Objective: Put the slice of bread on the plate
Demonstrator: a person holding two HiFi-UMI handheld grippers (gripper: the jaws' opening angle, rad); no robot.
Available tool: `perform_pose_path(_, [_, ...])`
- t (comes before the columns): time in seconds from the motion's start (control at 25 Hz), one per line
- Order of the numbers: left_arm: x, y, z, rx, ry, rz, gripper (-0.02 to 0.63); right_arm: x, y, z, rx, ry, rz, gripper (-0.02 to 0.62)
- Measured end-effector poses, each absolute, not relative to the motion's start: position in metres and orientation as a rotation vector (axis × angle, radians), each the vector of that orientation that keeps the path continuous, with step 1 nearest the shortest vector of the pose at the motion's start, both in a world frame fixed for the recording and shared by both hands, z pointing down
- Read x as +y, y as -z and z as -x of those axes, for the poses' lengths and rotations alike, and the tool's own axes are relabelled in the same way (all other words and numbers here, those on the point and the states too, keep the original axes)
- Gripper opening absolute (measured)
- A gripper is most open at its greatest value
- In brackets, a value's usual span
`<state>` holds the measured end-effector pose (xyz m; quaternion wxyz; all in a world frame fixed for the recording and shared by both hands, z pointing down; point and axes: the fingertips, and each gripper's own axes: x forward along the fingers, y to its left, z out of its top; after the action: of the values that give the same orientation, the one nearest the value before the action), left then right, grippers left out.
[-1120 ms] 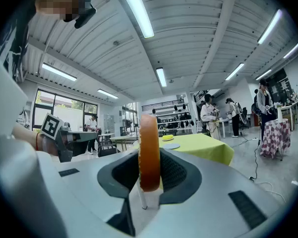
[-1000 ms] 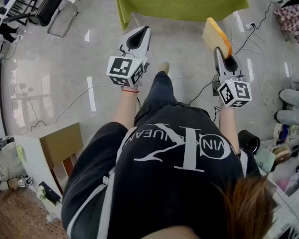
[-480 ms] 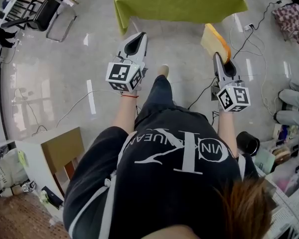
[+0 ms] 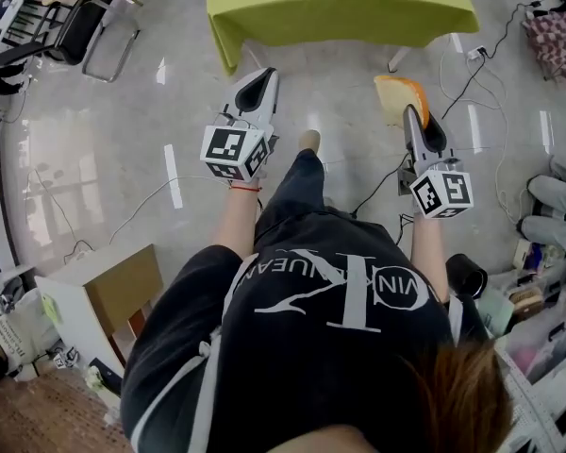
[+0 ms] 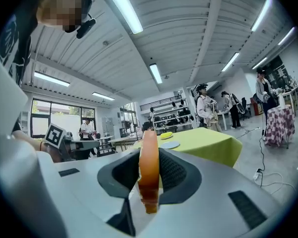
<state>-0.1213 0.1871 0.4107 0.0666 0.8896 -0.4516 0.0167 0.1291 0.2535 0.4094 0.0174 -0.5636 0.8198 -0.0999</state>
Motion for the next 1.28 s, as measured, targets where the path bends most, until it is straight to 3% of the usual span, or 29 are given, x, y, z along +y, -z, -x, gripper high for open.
perform_pose_path(0.76, [-0.014, -0.397, 0.113, -1.237, -0.054, -2.745, 0.011, 0.075, -0.395, -0.127, 2.454, 0.344, 1.824, 0.095])
perform_pose_path(1.28, [-0.053, -0.415, 0.1, -1.148, -0.061, -2.731, 0.011, 0.05, -0.404, -0.135, 2.388, 0.409, 1.869, 0.097])
